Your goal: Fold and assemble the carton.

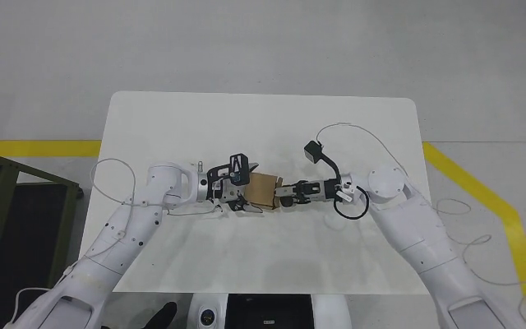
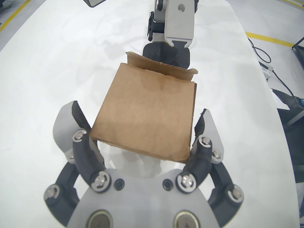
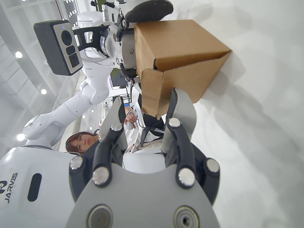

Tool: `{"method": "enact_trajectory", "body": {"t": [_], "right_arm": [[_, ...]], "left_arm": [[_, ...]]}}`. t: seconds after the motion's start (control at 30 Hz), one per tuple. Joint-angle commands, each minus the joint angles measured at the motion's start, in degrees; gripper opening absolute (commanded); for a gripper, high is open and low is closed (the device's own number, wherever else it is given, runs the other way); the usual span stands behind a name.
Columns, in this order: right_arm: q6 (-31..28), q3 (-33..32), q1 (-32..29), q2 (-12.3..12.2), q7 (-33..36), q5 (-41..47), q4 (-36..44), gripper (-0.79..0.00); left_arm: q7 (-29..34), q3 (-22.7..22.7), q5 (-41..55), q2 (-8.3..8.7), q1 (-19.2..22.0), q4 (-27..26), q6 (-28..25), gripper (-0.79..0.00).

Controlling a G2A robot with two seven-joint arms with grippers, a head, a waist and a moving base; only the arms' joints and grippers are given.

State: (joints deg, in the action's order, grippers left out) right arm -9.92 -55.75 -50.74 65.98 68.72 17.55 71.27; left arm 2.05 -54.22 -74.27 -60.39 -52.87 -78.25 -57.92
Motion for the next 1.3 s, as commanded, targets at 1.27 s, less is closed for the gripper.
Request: {"method": "enact_trajectory", "body": {"t": [1.27], "right_arm": [[3.4,0.5,0.5,-0.4,0.3,-3.3,-1.3,-0.656]], "left_arm": [[0.5,-0.2,0.3,0.11,-0.7,-0.9,0.1,0.0]]}}
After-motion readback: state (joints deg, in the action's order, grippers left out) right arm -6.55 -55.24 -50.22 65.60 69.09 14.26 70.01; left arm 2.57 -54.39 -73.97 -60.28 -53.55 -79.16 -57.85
